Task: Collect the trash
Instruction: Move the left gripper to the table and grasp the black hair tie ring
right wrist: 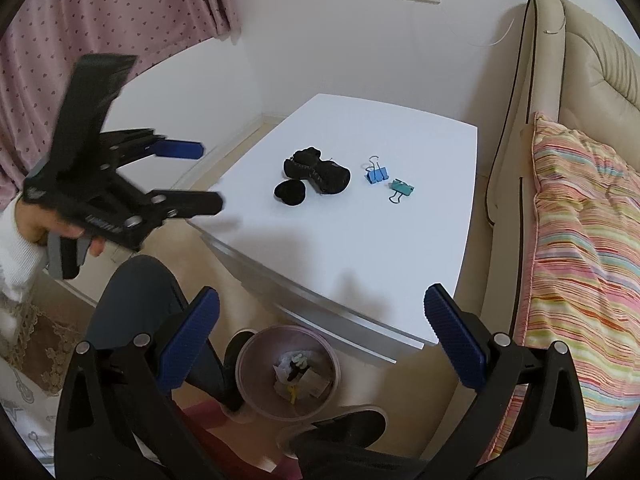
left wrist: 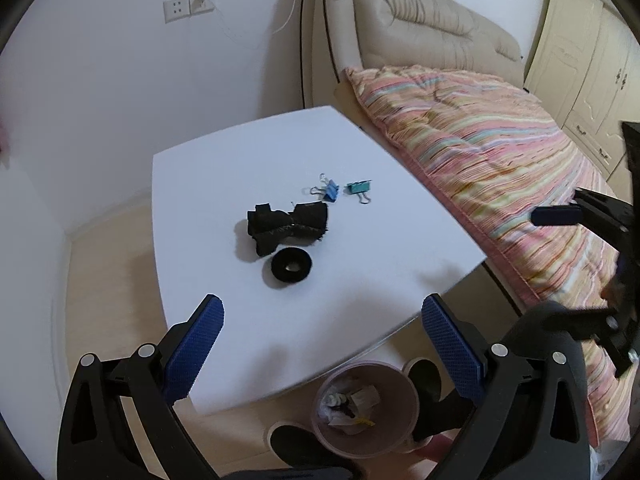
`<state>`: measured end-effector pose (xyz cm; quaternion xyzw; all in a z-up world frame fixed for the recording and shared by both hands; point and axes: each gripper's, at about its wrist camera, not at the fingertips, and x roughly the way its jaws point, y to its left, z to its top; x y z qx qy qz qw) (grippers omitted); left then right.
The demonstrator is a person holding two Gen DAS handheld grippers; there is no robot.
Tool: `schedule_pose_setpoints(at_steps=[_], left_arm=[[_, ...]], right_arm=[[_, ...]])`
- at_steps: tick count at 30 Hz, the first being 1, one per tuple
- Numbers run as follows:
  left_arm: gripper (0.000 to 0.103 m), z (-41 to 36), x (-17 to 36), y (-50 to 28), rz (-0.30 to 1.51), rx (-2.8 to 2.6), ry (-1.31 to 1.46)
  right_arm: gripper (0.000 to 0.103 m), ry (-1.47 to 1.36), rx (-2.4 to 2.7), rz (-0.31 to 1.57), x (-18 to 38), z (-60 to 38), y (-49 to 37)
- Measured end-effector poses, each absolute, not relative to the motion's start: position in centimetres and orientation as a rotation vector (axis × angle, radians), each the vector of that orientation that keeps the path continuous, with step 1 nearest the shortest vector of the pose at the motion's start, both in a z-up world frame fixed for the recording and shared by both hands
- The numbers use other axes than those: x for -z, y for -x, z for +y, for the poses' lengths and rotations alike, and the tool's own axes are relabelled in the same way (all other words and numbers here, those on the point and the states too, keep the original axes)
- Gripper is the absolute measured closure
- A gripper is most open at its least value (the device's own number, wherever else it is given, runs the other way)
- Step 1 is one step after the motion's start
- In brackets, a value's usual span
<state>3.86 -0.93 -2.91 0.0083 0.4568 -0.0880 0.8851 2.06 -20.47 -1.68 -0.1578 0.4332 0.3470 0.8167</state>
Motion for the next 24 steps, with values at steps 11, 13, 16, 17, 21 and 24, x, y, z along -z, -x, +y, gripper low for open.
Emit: schedule_pose_setpoints(at_steps=[11, 13, 16, 17, 21, 24], left_arm=[[0.008, -0.3, 6.7, -8.7, 1.062, 0.153, -0.039], [0.008, -0.3, 7.4, -9.2, 1.073, 0.148, -0.039], [0.008, -0.2, 8.3, -9.9, 1.087, 0.149, -0.027], [0.008, -0.2, 8.5, -10.0, 1.09, 0.15, -0.025], [0.011, -0.4, 9.2, -10.5, 1.097, 0.152, -0.016], [0.027, -0.5, 9.7, -10.9, 1.114, 0.149, -0.015]], right_arm=[[0.003, 0.327, -0.723, 0.938, 2.2, -21.1, -2.6], [0.003, 0.324, -0.721, 0.941, 2.3, -21.3, -2.7], [0.003, 0.322, -0.717, 0.948, 2.6, -21.5, -2.9], [0.003, 0.321, -0.716, 0.949, 2.7, -21.5, -3.0], [0.003, 0.318, -0.716, 0.956, 3.0, -21.6, -3.1], [0.003, 0.314, -0.714, 0.959, 3.2, -21.7, -3.2]])
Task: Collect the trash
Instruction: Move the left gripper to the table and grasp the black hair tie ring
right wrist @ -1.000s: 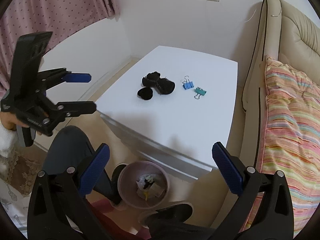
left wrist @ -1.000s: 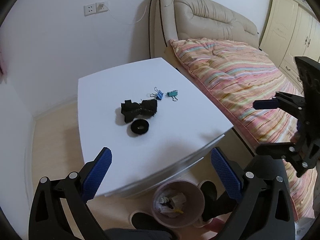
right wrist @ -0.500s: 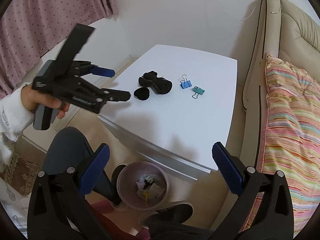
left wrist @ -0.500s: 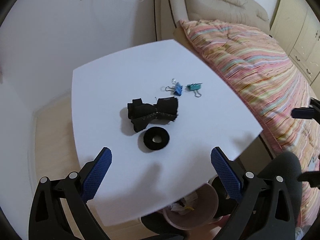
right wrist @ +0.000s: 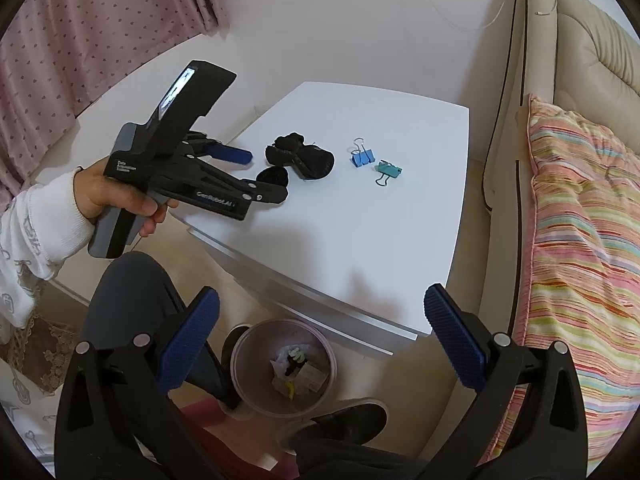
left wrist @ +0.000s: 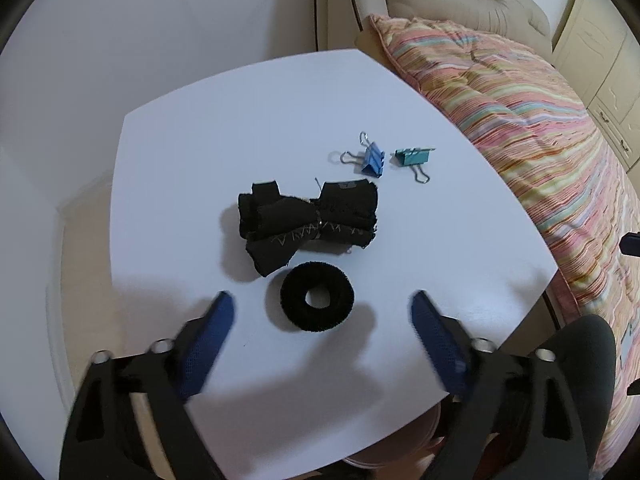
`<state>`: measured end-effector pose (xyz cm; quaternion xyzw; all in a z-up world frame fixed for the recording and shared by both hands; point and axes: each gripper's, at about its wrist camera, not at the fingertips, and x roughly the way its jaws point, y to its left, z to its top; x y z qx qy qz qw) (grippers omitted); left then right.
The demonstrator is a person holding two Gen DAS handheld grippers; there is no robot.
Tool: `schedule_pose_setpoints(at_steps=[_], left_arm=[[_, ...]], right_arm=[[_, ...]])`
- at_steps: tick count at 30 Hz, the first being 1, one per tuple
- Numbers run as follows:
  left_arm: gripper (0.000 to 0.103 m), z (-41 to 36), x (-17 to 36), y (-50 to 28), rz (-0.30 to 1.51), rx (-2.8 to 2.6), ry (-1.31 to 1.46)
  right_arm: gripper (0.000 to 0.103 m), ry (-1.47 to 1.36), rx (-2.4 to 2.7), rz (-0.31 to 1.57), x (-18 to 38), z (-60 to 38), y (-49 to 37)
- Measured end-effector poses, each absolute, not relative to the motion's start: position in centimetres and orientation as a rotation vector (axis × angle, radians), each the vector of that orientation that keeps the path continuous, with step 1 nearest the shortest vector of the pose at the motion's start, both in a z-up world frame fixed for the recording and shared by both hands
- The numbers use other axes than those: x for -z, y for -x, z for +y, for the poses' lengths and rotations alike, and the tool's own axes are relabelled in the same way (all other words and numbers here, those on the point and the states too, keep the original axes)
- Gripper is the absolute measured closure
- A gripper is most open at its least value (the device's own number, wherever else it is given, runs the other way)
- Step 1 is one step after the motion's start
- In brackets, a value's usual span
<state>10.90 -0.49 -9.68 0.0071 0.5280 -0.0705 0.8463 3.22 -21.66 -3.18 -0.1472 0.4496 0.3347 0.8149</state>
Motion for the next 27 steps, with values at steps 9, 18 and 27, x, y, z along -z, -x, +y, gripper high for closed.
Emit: schedule_pose_setpoints(at_steps=[9, 18, 27], left_arm=[[0.05, -0.2, 10.2, -11.3, 1.124, 0.139, -0.007], [0.071, -0.5, 10.2, -11.3, 1.115, 0.151, -0.013], [0.071, 0.3, 9.0, -10.1, 1.081, 0.15, -0.013]], right_arm=[[0.003, 0.31, -0.718, 0.968, 3.7, -21.6, -3.4], [0.003, 0.314, -0.722, 0.972, 4.0, -21.3, -3.5], [0.003, 0.335, -0.739, 0.967, 3.7, -20.5, -3.8]])
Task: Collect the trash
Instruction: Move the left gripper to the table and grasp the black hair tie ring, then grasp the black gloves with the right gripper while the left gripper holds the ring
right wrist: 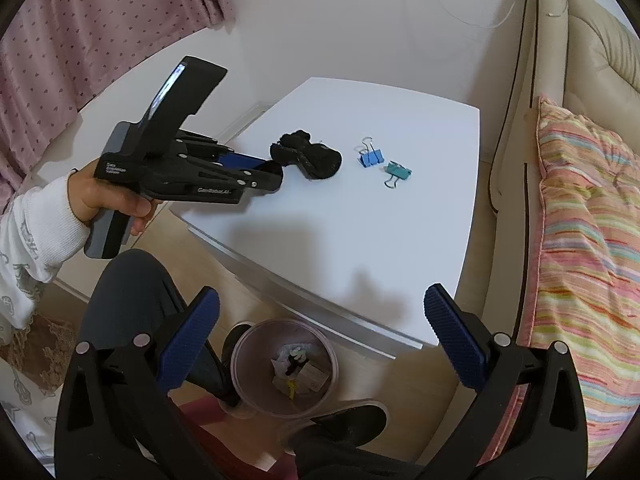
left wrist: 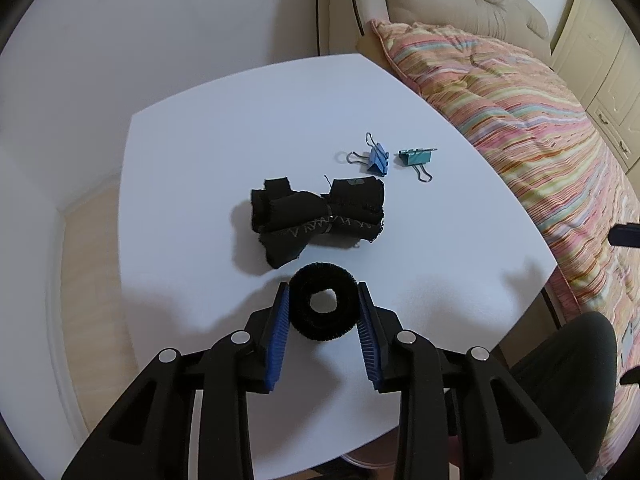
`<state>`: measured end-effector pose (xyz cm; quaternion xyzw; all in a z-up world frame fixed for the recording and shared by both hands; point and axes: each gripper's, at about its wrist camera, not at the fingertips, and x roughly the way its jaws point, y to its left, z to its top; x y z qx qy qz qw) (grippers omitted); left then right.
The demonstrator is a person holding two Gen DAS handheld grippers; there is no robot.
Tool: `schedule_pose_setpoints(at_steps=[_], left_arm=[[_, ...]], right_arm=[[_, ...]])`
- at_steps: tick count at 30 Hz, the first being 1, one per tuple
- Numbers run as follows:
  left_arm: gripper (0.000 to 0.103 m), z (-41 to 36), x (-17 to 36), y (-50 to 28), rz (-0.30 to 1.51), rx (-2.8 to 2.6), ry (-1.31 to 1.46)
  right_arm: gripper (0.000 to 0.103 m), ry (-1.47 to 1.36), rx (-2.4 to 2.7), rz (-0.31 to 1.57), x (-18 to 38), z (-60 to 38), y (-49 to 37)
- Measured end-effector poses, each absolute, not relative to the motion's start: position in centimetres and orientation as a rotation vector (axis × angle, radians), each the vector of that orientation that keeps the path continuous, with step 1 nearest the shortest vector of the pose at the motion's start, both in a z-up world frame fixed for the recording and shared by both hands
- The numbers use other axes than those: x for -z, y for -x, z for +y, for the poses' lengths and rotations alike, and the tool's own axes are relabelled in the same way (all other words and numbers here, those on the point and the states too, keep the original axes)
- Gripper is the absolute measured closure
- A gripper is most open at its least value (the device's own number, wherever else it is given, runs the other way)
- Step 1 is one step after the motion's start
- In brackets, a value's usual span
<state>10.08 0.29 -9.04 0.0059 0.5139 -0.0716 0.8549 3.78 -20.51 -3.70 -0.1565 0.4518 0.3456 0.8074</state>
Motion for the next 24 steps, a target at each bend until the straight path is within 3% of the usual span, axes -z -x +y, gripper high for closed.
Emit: schedule_pose_setpoints(at_steps=[24], left_arm=[[0.071, 4.1, 5.7, -5.8, 1.005, 0.114, 0.04]], right_arm=[[0.003, 0.672, -0.961, 0.933, 2.1, -8.8, -11.4]])
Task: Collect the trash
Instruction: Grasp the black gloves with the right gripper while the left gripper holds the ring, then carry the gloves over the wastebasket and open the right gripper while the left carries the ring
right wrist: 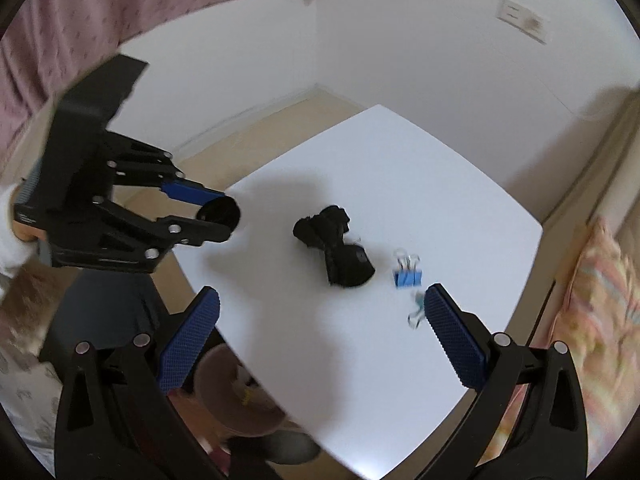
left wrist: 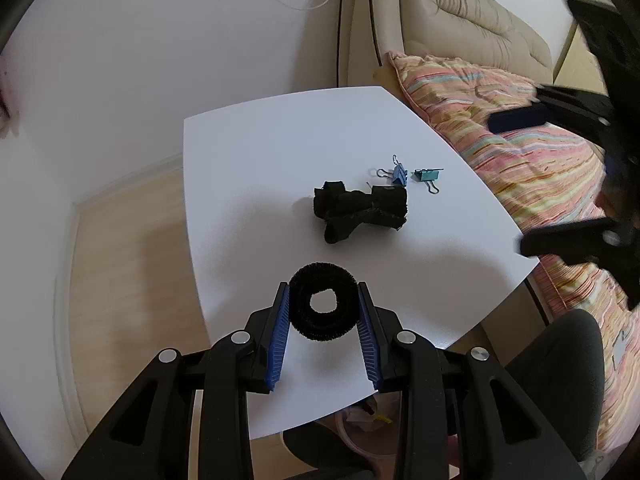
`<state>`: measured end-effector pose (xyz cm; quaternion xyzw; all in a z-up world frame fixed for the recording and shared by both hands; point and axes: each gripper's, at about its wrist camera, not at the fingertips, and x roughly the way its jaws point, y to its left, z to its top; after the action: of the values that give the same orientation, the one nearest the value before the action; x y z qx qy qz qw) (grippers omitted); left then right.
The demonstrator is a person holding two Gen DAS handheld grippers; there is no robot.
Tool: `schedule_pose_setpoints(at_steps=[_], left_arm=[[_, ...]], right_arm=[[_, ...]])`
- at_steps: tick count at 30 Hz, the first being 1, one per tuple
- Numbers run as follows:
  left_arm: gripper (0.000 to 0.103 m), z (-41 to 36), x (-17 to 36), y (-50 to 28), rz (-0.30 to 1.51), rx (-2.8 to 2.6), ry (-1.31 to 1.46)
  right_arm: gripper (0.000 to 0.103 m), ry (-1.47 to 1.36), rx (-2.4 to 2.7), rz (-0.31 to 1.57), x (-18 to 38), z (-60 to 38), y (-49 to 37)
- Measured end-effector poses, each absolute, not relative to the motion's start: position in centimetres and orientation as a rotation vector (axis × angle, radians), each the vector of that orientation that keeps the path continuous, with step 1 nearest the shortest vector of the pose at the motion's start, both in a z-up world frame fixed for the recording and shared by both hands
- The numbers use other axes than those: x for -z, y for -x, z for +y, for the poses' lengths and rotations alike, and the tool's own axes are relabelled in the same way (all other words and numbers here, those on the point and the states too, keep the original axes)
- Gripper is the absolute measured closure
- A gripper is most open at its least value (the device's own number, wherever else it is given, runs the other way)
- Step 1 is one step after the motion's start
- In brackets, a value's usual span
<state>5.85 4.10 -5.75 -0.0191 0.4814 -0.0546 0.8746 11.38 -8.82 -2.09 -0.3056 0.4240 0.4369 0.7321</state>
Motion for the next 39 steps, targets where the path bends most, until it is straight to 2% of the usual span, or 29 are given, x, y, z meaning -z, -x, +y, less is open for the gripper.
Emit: schedule_pose_setpoints(at_steps=[11, 16, 23, 25, 27, 33, 39], left_arm=[[0.071, 5.4, 6.6, -5.1, 1.003, 0.111, 0.076], [0.071, 6.0, 7.1, -4.9, 1.009, 0.11, 0.091], [0.071, 6.4, 7.7, -4.9, 1.014, 0.115, 0.099], [0.071, 6.4, 7.8, -4.9, 1.015, 0.117, 0.1], [0.071, 6.4, 7.8, -4.9, 1.016, 0.119, 0.099], [0.071, 6.4, 7.7, -4.9, 1.014, 0.12, 0.098], [0.071, 6.0, 7.1, -4.4, 0.997, 0.127, 0.087]], right_arm=[[0.004, 0.93, -1.042, 1.042, 6.9, -3.1, -13.7], [0.027, 0.989, -1.043, 1.087, 8.8, -1.5, -14.9], [0.05, 1.016, -1.03, 1.118, 10.6, -0.7, -15.4], [0.066, 1.022, -1.021, 1.118, 10.9, -0.7, -15.4], [0.075, 1.016, -1.01, 1.124, 11.1, -0.8, -15.5], [0.08, 0.977, -0.993, 1.121, 10.8, -1.4, -15.3], [0.08, 0.892, -0.963, 1.082, 8.5, -3.0, -14.2]])
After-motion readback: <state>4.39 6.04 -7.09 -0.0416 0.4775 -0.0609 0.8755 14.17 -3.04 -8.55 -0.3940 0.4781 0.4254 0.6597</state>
